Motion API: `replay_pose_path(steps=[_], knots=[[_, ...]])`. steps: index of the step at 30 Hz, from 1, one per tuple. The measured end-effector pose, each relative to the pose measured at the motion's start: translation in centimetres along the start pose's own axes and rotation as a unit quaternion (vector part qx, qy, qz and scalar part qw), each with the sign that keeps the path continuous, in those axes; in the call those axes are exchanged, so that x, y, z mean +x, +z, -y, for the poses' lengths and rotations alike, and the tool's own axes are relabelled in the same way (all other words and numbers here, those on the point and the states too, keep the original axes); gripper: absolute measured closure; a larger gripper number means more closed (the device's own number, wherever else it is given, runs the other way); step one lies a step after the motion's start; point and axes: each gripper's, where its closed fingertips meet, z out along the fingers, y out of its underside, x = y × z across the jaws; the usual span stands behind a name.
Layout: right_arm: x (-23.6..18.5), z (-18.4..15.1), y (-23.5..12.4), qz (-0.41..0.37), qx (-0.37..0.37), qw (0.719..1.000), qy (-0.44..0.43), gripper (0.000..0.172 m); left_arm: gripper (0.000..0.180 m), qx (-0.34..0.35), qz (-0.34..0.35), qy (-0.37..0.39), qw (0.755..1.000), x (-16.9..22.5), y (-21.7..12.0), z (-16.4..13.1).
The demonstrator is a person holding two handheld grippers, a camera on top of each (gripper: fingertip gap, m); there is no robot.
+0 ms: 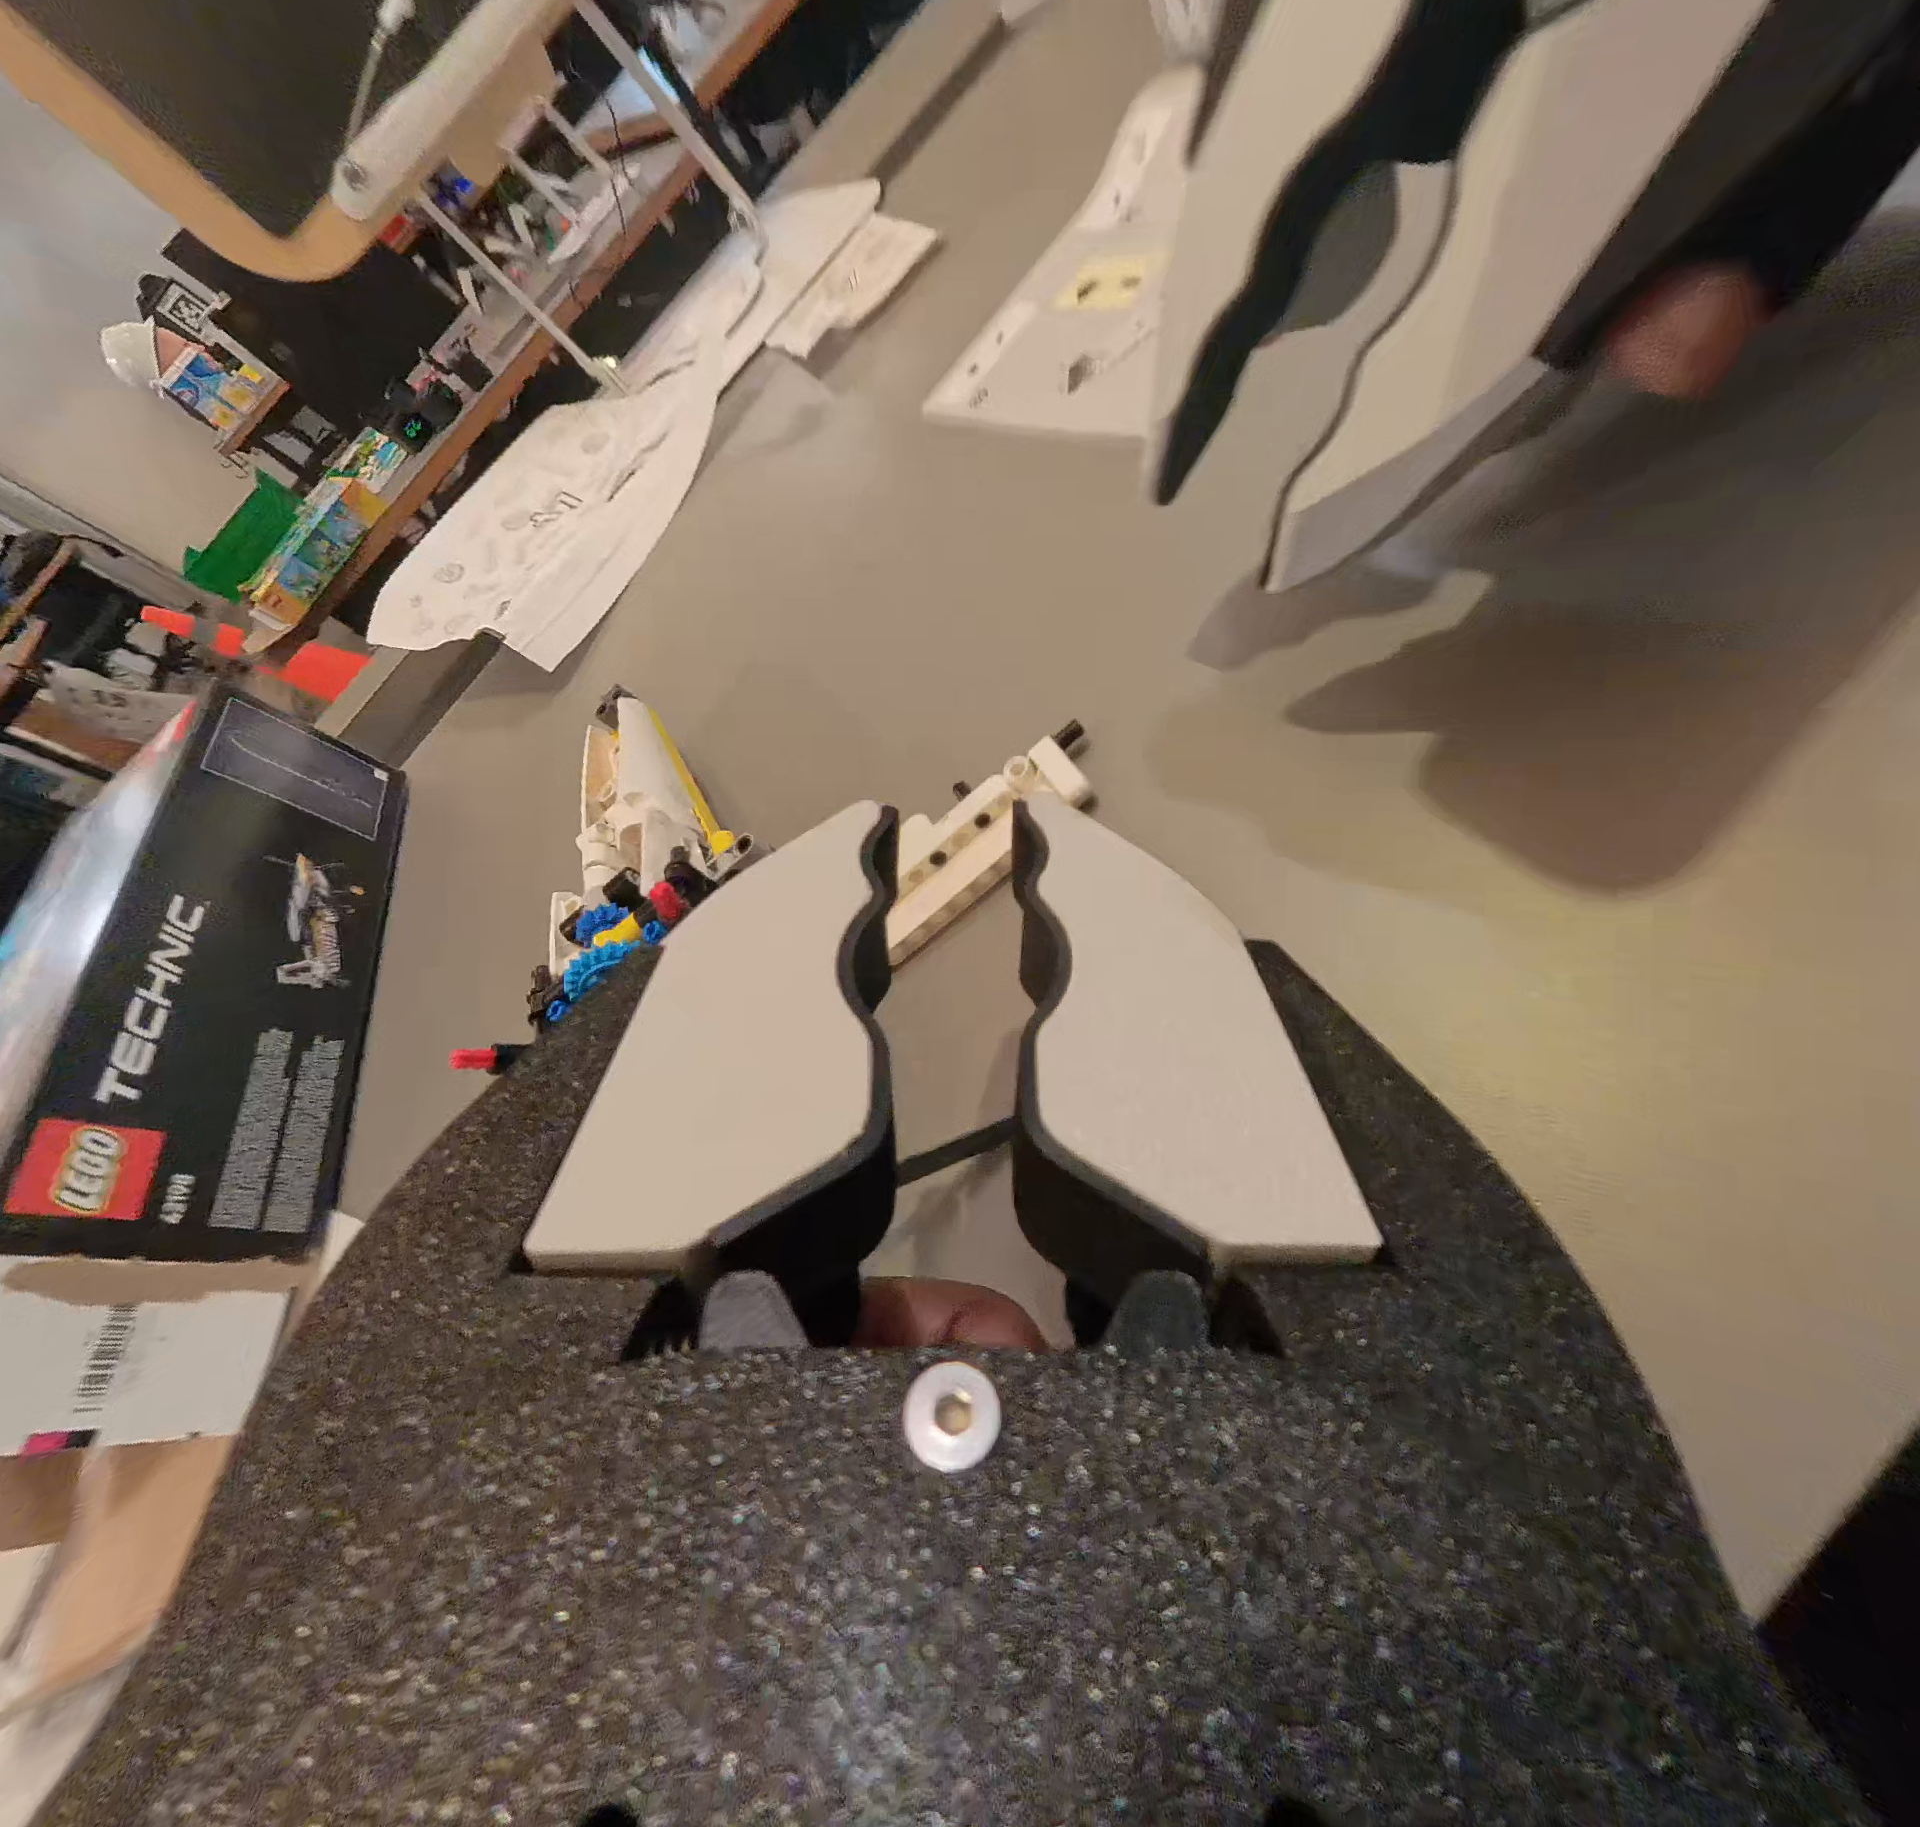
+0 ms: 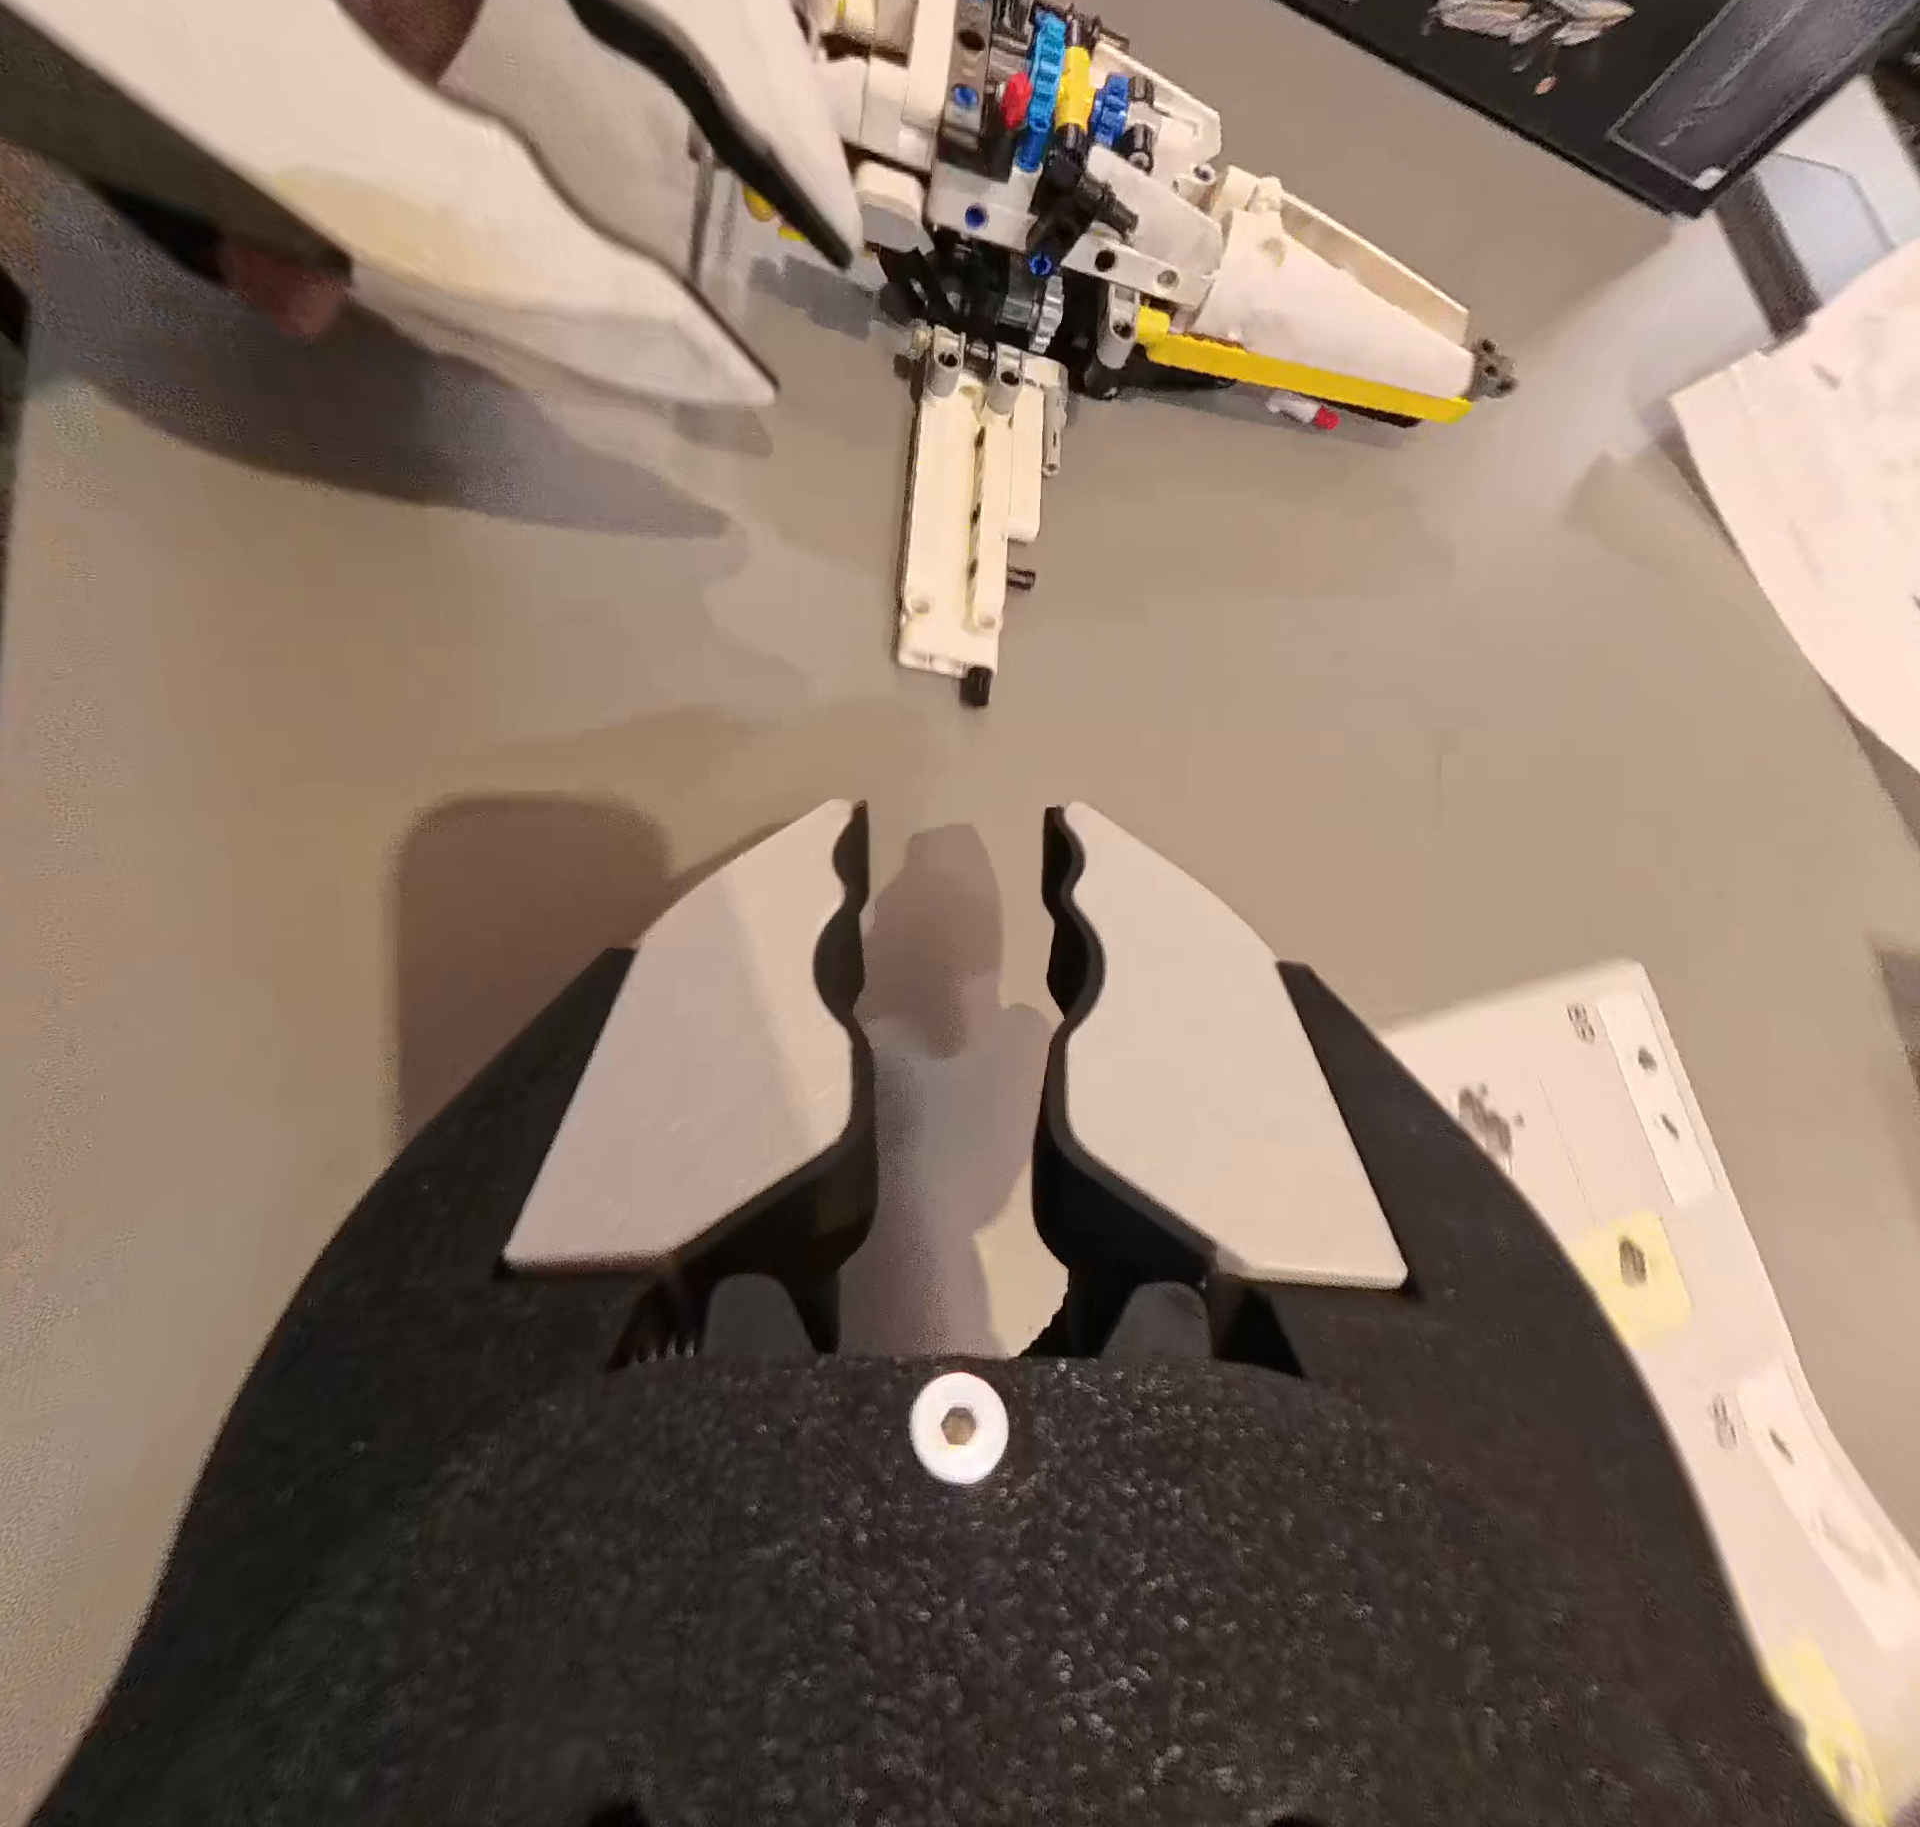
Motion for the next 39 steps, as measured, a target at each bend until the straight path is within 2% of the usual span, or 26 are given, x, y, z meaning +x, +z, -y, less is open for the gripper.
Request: replay_pose_path(steps=[1, 7, 12, 14, 17, 21, 25, 31, 32, 34, 36, 39], knots=[[0.1, 0.2, 0.9, 0.006, -0.006, 1.0, -0.003, 0.14, 0.158, -0.016, 0.002, 0.019, 1.0, 0.0, 0.5, -0.3], [0.4, 0.7, 4.7, 0.037, -0.038, 0.999, -0.005, 0.148, 0.157, -0.075, 0.016, 0.124, 0.989, 0.1, 2.5, -1.9], [0.3, 0.6, 6.1, 0.064, -0.05, 0.997, -0.002, 0.163, 0.157, -0.076, 0.01, 0.133, 0.988, 0.3, 3.0, -3.0], [0.1, 0.8, 6.3, 0.077, -0.048, 0.996, 0.001, 0.164, 0.157, -0.074, 0.007, 0.131, 0.989, 0.3, 3.2, -3.2], [0.2, 0.9, 6.3, 0.082, -0.048, 0.995, -0.006, 0.165, 0.159, -0.073, 0.014, 0.131, 0.989, 0.1, 3.6, -3.4], [0.5, 1.7, 5.7, 0.085, -0.025, 0.996, 0.02, 0.166, 0.157, -0.078, 0.042, 0.171, 0.981, -0.4, 4.0, -3.5], [1.5, 3.2, 4.7, 0.073, 0.008, 0.997, 0.04, 0.167, 0.152, -0.088, 0.089, 0.232, 0.965, -1.0, 4.4, -3.3], [1.4, 4.9, 3.5, 0.076, 0.044, 0.995, 0.052, 0.168, 0.146, -0.069, 0.167, 0.292, 0.939, -2.0, 5.3, -1.5], [1.3, 5.1, 3.4, 0.076, 0.047, 0.995, 0.051, 0.168, 0.149, -0.064, 0.183, 0.302, 0.933, -2.2, 5.6, -1.2], [1.0, 5.0, 3.3, 0.069, 0.045, 0.996, 0.044, 0.168, 0.169, -0.055, 0.214, 0.316, 0.923, -2.4, 5.8, -0.8], [1.0, 4.7, 3.4, 0.049, 0.042, 0.997, 0.03, 0.168, 0.17, -0.064, 0.227, 0.305, 0.923, -2.4, 5.9, -0.8], [0.8, 4.3, 3.3, 0.02, 0.049, 0.998, 0.016, 0.168, 0.17, -0.061, 0.208, 0.282, 0.935, -1.9, 5.9, -0.9]])
